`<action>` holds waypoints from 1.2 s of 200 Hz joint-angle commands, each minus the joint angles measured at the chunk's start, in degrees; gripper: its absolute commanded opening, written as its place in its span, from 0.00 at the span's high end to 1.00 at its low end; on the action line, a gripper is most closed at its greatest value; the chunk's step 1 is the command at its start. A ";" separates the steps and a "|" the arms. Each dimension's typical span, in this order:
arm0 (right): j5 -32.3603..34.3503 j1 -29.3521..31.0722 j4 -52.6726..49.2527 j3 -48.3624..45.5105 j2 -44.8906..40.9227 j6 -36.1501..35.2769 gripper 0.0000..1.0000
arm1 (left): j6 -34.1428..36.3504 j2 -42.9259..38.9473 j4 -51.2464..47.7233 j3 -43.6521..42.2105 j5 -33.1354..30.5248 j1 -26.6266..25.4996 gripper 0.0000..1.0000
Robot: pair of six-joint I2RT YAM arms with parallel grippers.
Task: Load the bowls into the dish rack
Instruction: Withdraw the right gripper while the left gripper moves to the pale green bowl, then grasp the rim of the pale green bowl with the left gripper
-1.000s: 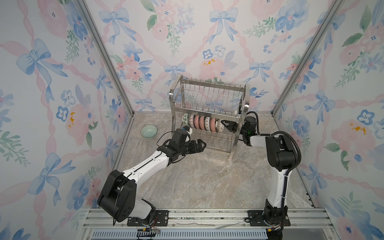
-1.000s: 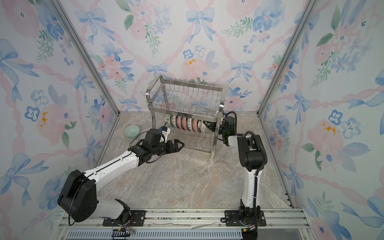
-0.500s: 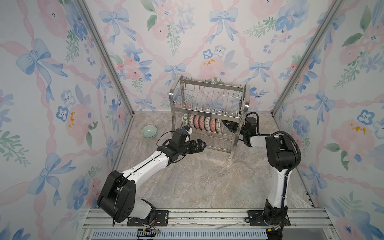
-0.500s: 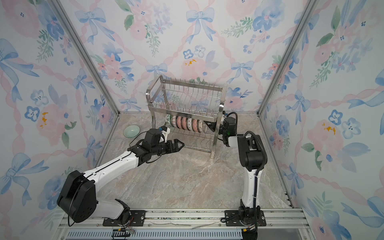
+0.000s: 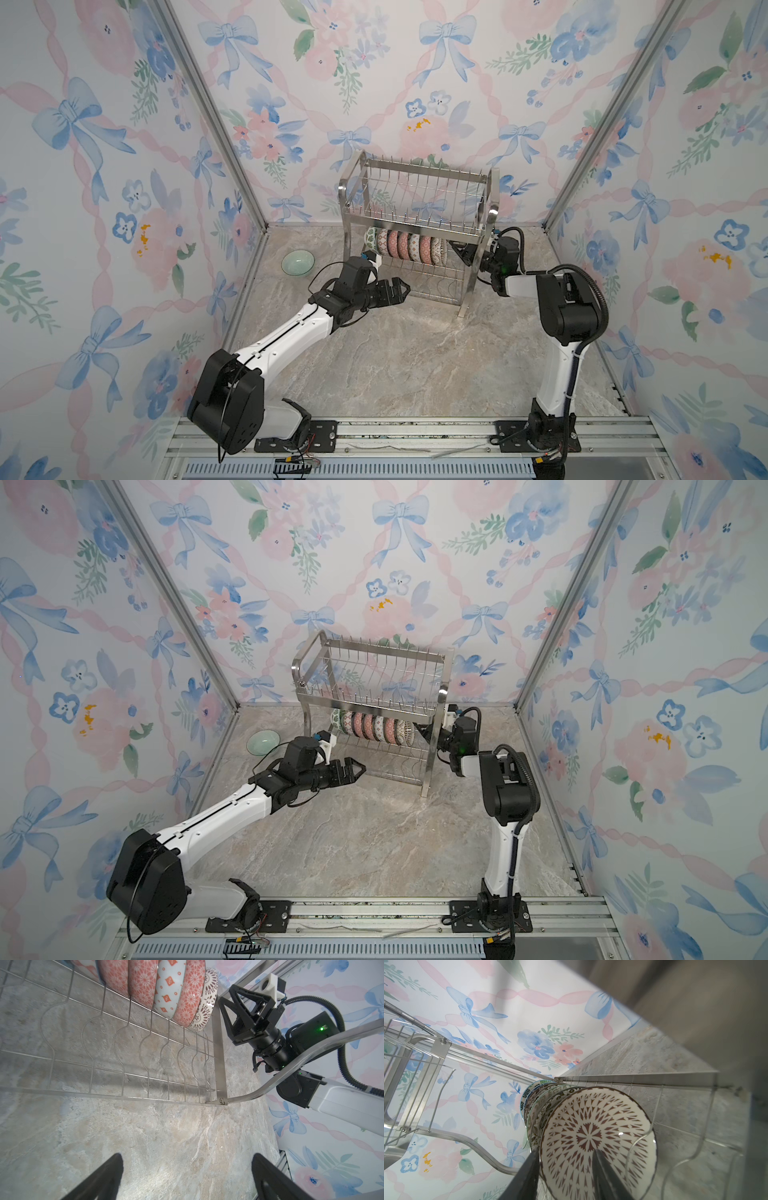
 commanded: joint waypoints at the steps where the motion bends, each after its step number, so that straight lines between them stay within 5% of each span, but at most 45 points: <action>1: 1.23 -1.85 4.30 -2.63 -4.07 1.12 0.55 | 2.19 -2.20 -2.92 1.70 -0.27 2.28 0.02; 57: 5.21 -5.54 1.94 -13.26 -14.52 -0.86 0.47 | 5.12 -9.07 -9.88 1.54 -2.90 11.84 0.02; 93: 10.57 -6.51 -15.59 -17.33 -26.35 -11.00 0.33 | 6.84 -9.15 -14.68 1.84 -6.07 24.97 0.02; 124: 16.38 -4.90 -30.92 -17.91 -36.09 -20.46 0.01 | 8.00 -5.12 -14.75 3.93 -11.14 33.60 0.02; 194: 28.75 0.08 -49.82 -25.14 -57.95 -28.23 0.03 | 11.31 18.61 -14.65 20.41 -8.82 36.53 0.02; 240: 36.54 9.35 -60.95 -25.48 -68.40 -37.40 0.03 | 16.68 27.94 -18.70 30.39 -11.02 36.44 0.02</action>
